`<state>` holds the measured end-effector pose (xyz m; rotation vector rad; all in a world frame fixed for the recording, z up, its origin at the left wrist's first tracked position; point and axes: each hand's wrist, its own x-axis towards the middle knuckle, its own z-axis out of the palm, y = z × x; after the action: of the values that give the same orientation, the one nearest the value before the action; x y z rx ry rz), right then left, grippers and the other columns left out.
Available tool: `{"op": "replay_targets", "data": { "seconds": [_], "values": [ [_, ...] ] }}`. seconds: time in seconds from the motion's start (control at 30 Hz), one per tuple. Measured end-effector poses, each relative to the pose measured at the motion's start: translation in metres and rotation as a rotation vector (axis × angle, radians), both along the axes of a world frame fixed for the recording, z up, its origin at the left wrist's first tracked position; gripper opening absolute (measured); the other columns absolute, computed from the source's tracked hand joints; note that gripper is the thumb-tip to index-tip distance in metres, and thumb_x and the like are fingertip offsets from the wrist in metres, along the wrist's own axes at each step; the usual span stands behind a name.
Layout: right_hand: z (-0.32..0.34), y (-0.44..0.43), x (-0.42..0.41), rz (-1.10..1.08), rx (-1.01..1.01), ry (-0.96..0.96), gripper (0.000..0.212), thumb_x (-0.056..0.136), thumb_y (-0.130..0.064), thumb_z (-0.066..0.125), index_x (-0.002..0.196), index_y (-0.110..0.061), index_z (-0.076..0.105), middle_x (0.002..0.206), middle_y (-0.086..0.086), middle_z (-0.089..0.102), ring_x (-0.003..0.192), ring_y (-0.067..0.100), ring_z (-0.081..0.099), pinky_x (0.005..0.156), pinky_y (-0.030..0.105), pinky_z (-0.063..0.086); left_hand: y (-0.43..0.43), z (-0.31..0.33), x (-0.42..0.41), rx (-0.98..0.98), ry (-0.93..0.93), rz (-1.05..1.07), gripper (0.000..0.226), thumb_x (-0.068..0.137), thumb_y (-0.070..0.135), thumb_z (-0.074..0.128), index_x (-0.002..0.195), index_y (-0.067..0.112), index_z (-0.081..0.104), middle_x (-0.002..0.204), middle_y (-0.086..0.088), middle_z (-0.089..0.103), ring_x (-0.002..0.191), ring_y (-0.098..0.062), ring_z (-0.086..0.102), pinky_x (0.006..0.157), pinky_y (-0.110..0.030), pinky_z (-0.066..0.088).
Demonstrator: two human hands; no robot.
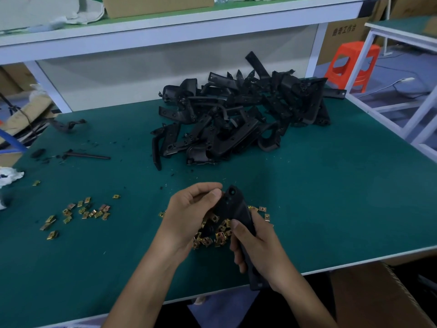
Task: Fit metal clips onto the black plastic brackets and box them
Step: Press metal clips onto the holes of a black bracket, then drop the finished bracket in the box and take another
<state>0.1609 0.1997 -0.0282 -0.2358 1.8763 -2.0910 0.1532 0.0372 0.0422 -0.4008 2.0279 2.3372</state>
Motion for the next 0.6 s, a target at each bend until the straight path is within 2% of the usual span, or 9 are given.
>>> {"op": "replay_targets", "data": {
  "seconds": [0.17, 0.37, 0.6],
  "values": [
    [-0.0021, -0.0003, -0.0016, 0.007, 0.038, 0.015, 0.020, 0.104, -0.030, 0.055, 0.087, -0.040, 0.056, 0.069, 0.004, 0.063, 0.047, 0.022, 0.054, 0.039, 0.028, 0.043, -0.0006, -0.0002, -0.0002, -0.014, -0.022, 0.012, 0.011, 0.091, 0.011, 0.071, 0.094, 0.016, 0.080, 0.097, -0.012, 0.078, 0.094, -0.024, 0.074, 0.089, -0.037, 0.057],
    [-0.0062, -0.0035, -0.0027, -0.036, 0.111, 0.046, 0.016, 0.103, -0.033, 0.055, 0.088, -0.036, 0.052, 0.068, 0.006, 0.064, 0.045, 0.023, 0.055, 0.038, 0.028, 0.042, -0.0014, -0.0018, -0.0007, -0.160, 0.010, 0.016, 0.009, 0.088, 0.014, 0.076, 0.094, 0.020, 0.080, 0.091, -0.002, 0.079, 0.089, -0.015, 0.075, 0.079, -0.024, 0.056],
    [-0.0100, -0.0064, -0.0046, -0.060, 0.200, 0.071, 0.017, 0.103, -0.035, 0.054, 0.089, -0.041, 0.048, 0.065, 0.002, 0.064, 0.045, 0.021, 0.056, 0.038, 0.029, 0.044, -0.0015, -0.0055, -0.0013, -0.208, -0.028, -0.014, 0.013, 0.087, 0.013, 0.077, 0.100, 0.017, 0.079, 0.093, -0.002, 0.079, 0.095, -0.019, 0.075, 0.089, -0.031, 0.058]
  ]
}}
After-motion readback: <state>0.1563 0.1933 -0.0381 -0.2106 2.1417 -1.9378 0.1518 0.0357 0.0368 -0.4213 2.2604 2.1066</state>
